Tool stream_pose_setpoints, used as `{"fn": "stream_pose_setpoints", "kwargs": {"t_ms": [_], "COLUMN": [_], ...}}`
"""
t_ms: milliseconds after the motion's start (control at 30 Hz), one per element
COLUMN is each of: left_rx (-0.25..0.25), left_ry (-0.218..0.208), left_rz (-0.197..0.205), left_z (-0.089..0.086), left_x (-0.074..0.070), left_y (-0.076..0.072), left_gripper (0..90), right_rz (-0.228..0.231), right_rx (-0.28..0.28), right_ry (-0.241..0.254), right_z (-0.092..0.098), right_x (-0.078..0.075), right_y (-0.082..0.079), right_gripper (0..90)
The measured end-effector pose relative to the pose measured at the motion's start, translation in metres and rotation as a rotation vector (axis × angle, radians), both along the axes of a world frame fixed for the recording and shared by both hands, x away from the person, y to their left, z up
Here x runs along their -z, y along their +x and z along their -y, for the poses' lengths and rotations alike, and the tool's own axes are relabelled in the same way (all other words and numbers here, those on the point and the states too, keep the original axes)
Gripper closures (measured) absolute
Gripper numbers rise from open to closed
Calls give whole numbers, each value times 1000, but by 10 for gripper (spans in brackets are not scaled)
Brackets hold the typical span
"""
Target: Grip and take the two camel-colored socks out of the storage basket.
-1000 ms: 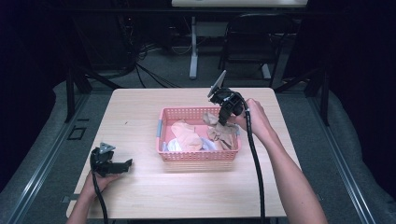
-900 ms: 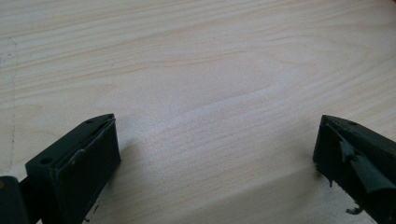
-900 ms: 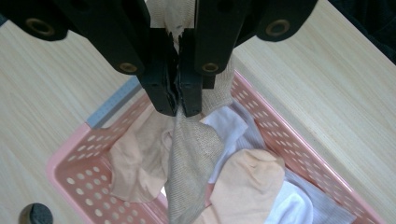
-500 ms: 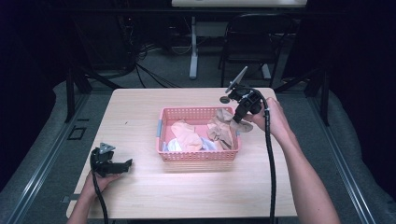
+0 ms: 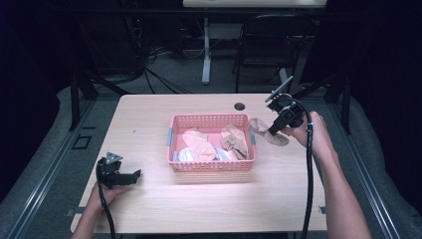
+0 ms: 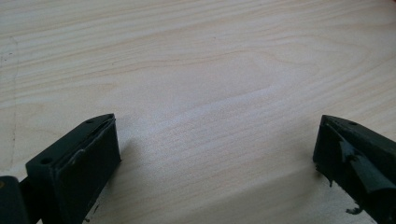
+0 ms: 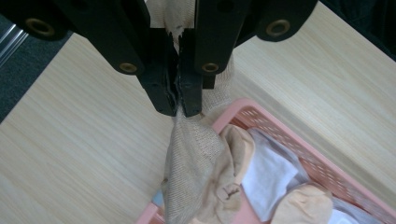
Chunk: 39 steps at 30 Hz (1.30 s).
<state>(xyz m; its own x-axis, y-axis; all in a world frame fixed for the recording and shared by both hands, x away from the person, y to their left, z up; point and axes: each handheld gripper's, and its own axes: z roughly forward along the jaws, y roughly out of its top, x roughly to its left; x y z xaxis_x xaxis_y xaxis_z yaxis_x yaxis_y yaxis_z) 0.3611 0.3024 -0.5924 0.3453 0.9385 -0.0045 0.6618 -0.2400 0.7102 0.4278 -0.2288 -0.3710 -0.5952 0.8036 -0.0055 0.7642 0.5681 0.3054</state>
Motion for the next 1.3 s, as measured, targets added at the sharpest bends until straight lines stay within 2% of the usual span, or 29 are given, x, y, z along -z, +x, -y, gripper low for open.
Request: {"fn": "stream_pose_setpoints", "kwargs": {"t_ms": [300,533,667,800,1000,1300], "left_rx": [0,-3,-3,-3,0,17], "left_ry": [0,1,1,0,0,-2], "left_rz": [0,-1,-1,0,0,-2], "left_z": [0,0,0,0,0,0], "left_x": [0,0,0,0,0,0], "left_y": [0,0,0,0,0,2], "left_gripper": [1,2,2,2,2,1], "right_rz": [3,42,34,23,14,-15], "right_rx": [48,114,134,148,160,216], "right_ry": [-10,5,-25,-4,-10,-15], "right_z": [28,50,56,61,64,74], "right_x": [5,5,11,14,28,55], "right_y": [-11,-21,-21,-21,-15,-6], "right_gripper": [861,860,860,860,860,860]}}
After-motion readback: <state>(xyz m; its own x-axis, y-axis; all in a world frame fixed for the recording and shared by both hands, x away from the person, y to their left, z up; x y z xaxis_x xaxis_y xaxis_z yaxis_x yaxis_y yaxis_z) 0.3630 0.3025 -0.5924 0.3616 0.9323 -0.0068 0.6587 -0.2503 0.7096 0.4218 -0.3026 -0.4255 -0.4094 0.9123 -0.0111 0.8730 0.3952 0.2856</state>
